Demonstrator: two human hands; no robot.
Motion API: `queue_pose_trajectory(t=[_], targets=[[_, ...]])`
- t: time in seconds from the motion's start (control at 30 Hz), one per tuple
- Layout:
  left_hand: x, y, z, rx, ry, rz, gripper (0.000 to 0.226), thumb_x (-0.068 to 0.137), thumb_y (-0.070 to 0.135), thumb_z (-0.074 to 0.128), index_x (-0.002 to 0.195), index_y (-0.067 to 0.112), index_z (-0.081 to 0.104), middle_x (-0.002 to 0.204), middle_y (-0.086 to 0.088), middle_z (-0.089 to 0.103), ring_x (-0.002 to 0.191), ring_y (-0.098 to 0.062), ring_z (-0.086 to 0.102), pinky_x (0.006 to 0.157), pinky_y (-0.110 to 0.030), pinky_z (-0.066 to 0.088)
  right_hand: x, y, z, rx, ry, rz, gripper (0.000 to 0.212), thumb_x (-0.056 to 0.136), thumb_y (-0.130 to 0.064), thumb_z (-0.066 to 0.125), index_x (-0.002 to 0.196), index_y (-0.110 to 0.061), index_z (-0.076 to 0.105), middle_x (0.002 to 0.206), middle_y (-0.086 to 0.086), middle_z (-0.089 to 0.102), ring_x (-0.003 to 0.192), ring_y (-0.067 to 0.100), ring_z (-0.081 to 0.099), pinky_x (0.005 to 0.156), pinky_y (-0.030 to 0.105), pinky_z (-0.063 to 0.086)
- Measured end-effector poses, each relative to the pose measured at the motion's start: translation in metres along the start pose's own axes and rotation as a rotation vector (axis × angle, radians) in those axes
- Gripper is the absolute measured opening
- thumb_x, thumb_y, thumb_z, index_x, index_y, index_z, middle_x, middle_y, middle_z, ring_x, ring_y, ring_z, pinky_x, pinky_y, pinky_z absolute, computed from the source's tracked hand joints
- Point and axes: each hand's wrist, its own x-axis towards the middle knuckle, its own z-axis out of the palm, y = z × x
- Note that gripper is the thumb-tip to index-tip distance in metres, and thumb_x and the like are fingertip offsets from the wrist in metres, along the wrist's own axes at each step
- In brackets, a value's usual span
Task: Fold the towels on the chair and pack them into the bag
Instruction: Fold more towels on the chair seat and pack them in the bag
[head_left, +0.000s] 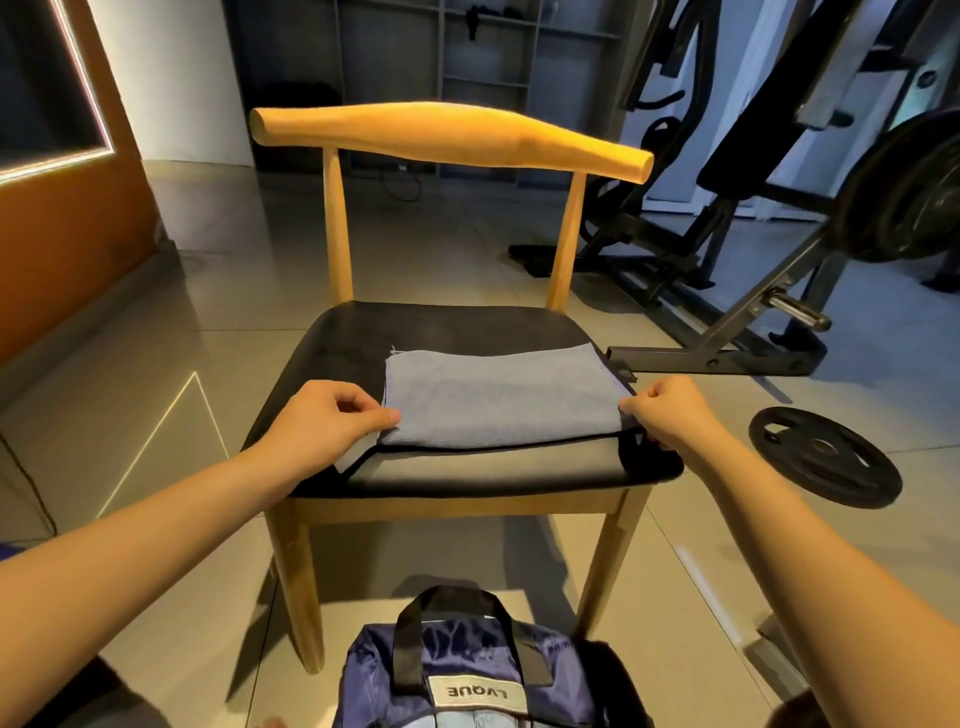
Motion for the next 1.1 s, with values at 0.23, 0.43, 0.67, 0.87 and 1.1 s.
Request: queue_pose_trajectory(t=[0.23,0.43,0.67,0.87,1.1], targets=[[-0.012,0.017,0.020,-0.177,0.068,-0.180,0.009,0.089,0.017,0.078,0.082,0.012,0.079,0.091,-0.005,0.071,0.091,-0.016,0.061,0.079,-0.034,0.048,-0.005,-0.002,-0.001,-0.006,-0.015,0.093,0.022,0.097,-0.024,0.063,0.092,-0.003,0.063,0.073,0.011,0.063,0.060,0.021,0.058,0.051,0.028,0.046],[-0.017,0.010,0.020,0.039,0.060,-0.173,0.016,0.083,0.018,0.080,0.071,0.008,0.077,0.079,-0.015,0.071,0.080,-0.027,0.069,0.074,-0.044,0.062,-0.009,-0.006,-0.007,0.178,0.003,0.162,0.014,0.094,-0.013,0.070,0.098,-0.001,0.064,0.091,0.019,0.071,0.068,0.026,0.072,0.044,0.028,0.055],[-0.016,0.004,0.008,0.338,-0.074,-0.109,0.028,0.077,0.042,0.086,0.071,0.017,0.077,0.074,-0.004,0.071,0.077,-0.021,0.069,0.074,-0.040,0.063,-0.014,-0.009,-0.009,0.298,0.016,0.221,0.014,0.094,-0.006,0.067,0.106,-0.001,0.061,0.095,0.017,0.069,0.066,0.023,0.069,0.033,0.018,0.043],[-0.017,-0.001,0.012,0.678,-0.074,0.543,0.046,0.074,0.075,0.070,0.102,0.040,0.060,0.105,0.023,0.050,0.096,-0.006,0.048,0.084,-0.022,0.042,-0.016,-0.010,-0.005,0.377,-0.051,0.123,0.026,0.093,-0.018,0.071,0.114,-0.004,0.062,0.097,0.017,0.069,0.075,0.026,0.070,0.047,0.028,0.056],[-0.010,0.020,-0.005,0.597,-0.031,0.613,0.010,0.095,0.032,0.064,0.087,0.026,0.067,0.083,0.012,0.063,0.078,-0.005,0.055,0.072,-0.033,0.048,-0.015,-0.023,-0.031,0.659,-0.070,-0.047,0.024,0.095,-0.001,0.061,0.117,-0.009,0.064,0.091,0.016,0.063,0.058,0.019,0.059,0.052,0.029,0.056]])
